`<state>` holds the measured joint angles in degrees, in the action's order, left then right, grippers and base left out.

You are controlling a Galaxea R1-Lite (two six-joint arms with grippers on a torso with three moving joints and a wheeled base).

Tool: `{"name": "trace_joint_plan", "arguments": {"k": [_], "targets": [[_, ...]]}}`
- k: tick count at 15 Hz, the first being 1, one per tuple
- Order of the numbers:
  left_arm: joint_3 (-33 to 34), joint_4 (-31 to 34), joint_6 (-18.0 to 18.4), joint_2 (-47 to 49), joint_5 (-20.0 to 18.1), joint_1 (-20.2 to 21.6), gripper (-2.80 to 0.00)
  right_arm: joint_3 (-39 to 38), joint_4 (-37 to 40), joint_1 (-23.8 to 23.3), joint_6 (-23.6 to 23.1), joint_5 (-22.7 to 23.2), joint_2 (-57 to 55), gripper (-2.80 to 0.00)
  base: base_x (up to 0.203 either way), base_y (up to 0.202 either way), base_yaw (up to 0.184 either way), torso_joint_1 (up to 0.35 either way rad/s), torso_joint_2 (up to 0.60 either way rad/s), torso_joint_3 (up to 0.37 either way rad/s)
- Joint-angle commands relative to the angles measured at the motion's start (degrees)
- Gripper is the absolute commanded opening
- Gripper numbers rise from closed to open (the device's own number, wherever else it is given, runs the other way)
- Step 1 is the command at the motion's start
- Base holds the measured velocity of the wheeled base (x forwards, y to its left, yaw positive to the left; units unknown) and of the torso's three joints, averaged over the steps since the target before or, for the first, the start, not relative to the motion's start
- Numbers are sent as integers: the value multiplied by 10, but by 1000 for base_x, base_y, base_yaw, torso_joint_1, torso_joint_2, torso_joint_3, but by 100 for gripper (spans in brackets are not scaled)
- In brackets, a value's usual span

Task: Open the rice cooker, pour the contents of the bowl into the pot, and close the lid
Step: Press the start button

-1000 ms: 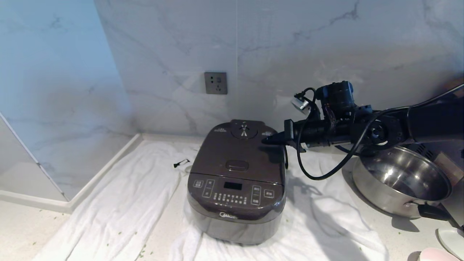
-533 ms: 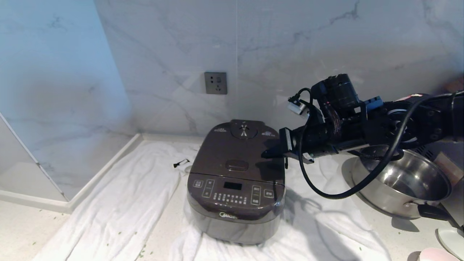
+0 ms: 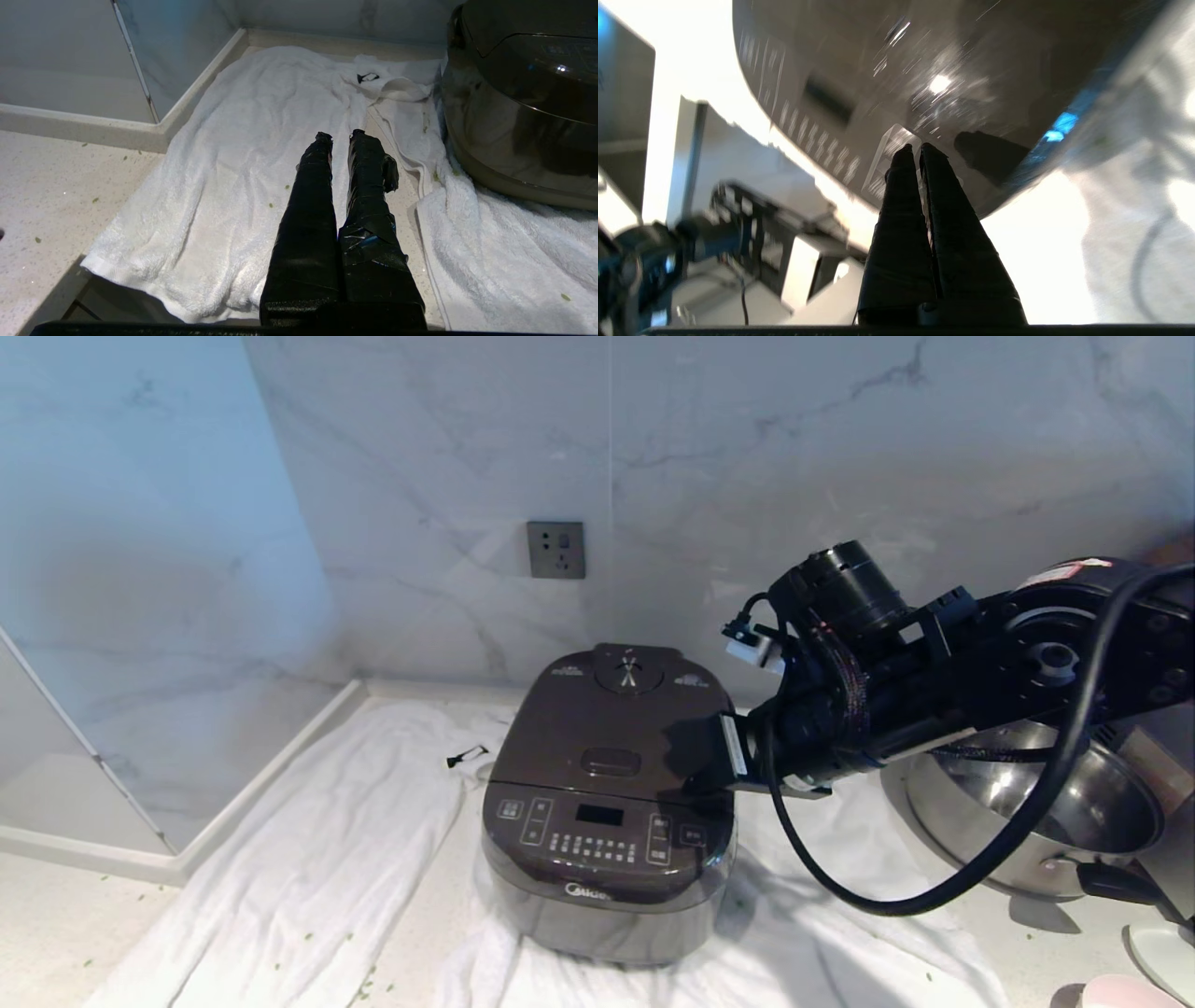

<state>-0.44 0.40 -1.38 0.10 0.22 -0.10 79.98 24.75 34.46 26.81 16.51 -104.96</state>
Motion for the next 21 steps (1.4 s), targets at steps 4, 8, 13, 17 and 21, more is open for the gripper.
{"name": "trace_joint_plan", "arguments": {"k": [4,8,13,17,21], "targets": [[0,0,0,1,0,0,-280,-10,17,25,16,1,-1,-280,0,0,0,0,0,0],[0,0,0,1,0,1,-280,-24,17,25,15,1,-2,-280,0,0,0,0,0,0],[0,0,0,1,0,0,-280,-43,14,18,13,0,-3,-280,0,0,0,0,0,0],[0,0,0,1,0,1,-280,-45,14,14,13,0,-4,-280,0,0,0,0,0,0],[0,0,0,1,0,0,-280,-67,13,7,12,3,-5,-280,0,0,0,0,0,0]]}}
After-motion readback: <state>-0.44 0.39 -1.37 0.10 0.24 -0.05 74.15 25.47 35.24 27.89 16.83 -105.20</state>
